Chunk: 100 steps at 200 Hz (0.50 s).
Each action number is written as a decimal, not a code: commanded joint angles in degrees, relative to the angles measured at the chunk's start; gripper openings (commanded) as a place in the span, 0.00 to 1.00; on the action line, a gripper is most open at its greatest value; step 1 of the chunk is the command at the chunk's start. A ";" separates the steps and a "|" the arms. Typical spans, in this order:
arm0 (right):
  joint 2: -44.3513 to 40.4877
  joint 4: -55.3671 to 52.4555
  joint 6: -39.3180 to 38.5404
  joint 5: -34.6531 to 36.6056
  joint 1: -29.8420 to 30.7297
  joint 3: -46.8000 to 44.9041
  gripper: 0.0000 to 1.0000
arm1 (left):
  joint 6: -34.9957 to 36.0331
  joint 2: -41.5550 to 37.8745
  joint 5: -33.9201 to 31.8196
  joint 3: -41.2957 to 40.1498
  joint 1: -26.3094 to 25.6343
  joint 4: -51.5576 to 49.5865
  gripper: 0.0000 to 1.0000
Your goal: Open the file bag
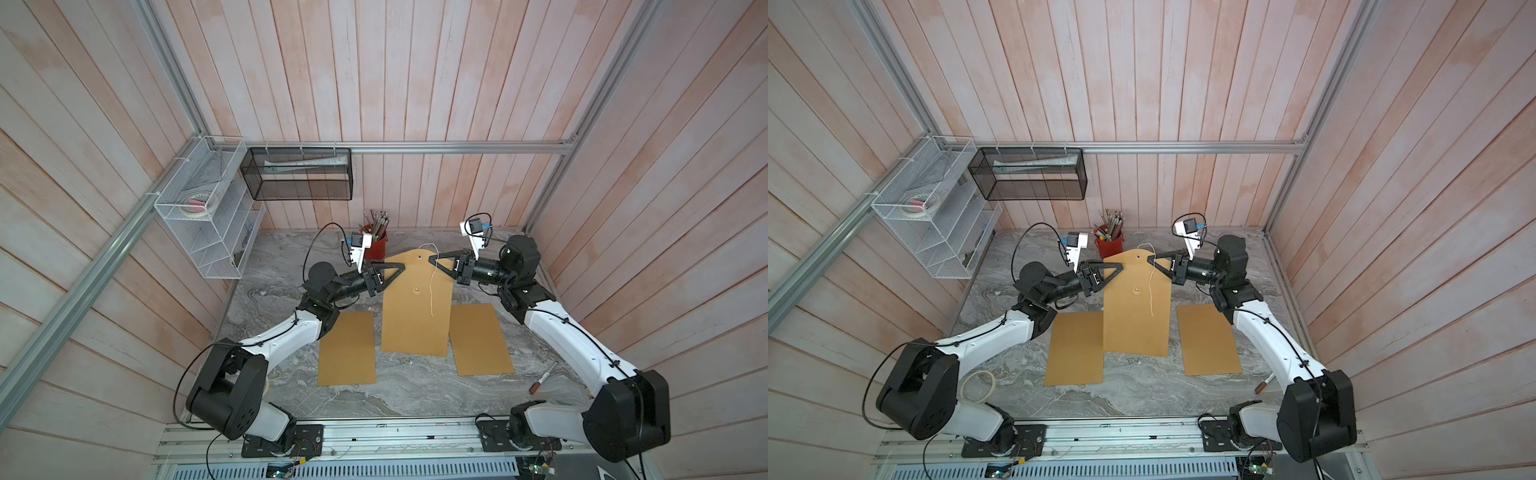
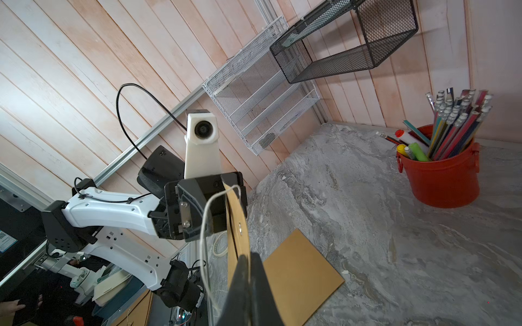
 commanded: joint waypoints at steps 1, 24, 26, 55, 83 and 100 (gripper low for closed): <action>-0.78 -0.73 -1.26 -0.85 -0.05 -0.70 0.00 | -2.61 1.27 0.04 1.72 0.37 5.12 0.23; -0.87 -0.71 -1.33 -0.56 -0.09 -0.67 0.00 | -2.83 1.58 0.18 1.30 0.37 5.56 0.01; -0.87 -0.76 -1.33 -0.53 -0.07 -0.67 0.00 | -2.88 1.57 0.21 1.24 0.37 5.55 0.00; -0.95 -0.67 -1.07 -0.23 -0.05 -0.90 0.03 | -2.64 1.00 -0.34 0.13 0.46 5.72 0.00; -2.11 -0.96 -0.96 0.18 -0.09 -2.45 0.17 | -2.46 0.09 -3.15 -1.15 1.14 5.79 0.00; -3.34 -1.57 -1.05 0.29 -0.04 -3.98 0.22 | -2.53 -0.18 -5.06 -2.03 1.84 6.29 0.00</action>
